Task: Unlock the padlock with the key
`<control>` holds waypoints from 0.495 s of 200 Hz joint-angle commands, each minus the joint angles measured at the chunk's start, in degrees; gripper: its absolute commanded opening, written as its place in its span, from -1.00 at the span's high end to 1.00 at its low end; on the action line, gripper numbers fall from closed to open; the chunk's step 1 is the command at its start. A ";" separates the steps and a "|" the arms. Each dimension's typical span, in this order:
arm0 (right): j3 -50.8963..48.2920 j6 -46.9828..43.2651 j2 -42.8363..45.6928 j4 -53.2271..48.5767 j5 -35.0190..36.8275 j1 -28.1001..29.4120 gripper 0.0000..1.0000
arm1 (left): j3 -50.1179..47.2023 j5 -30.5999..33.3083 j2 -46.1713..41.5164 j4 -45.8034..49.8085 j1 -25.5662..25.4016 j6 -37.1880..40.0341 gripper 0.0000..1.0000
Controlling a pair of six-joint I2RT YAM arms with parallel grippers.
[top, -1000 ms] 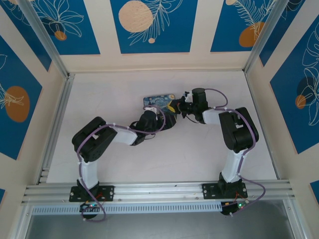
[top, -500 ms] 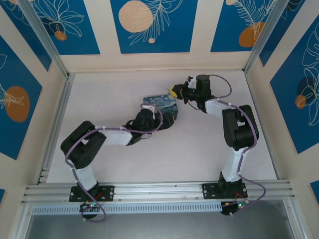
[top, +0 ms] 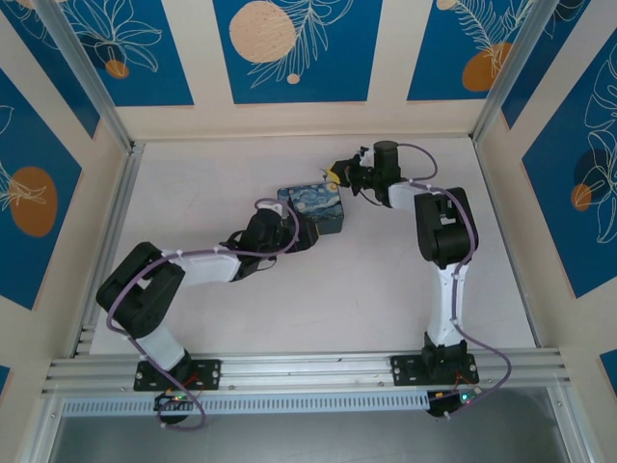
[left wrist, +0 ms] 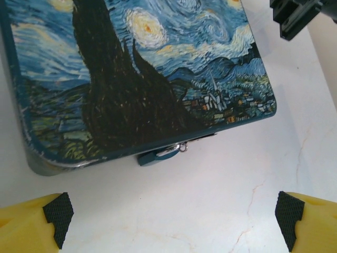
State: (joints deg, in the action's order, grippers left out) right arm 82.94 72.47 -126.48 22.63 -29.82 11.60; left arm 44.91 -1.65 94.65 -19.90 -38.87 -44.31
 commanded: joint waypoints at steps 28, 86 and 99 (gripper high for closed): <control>3.66 0.68 -3.43 -1.45 -1.65 1.50 1.00 | -1.81 0.55 -3.83 2.76 0.34 1.95 -1.00; -1.80 0.20 -0.55 0.07 -1.00 4.64 1.00 | -3.87 0.41 -5.66 2.85 0.38 2.37 -1.00; -3.67 0.30 0.29 0.84 -0.95 5.08 1.00 | -4.48 0.42 -5.95 2.70 0.37 2.39 -1.00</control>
State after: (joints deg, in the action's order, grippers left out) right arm 83.20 72.88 -128.29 24.84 -30.04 15.22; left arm 42.00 -1.48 90.37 -17.91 -38.87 -42.94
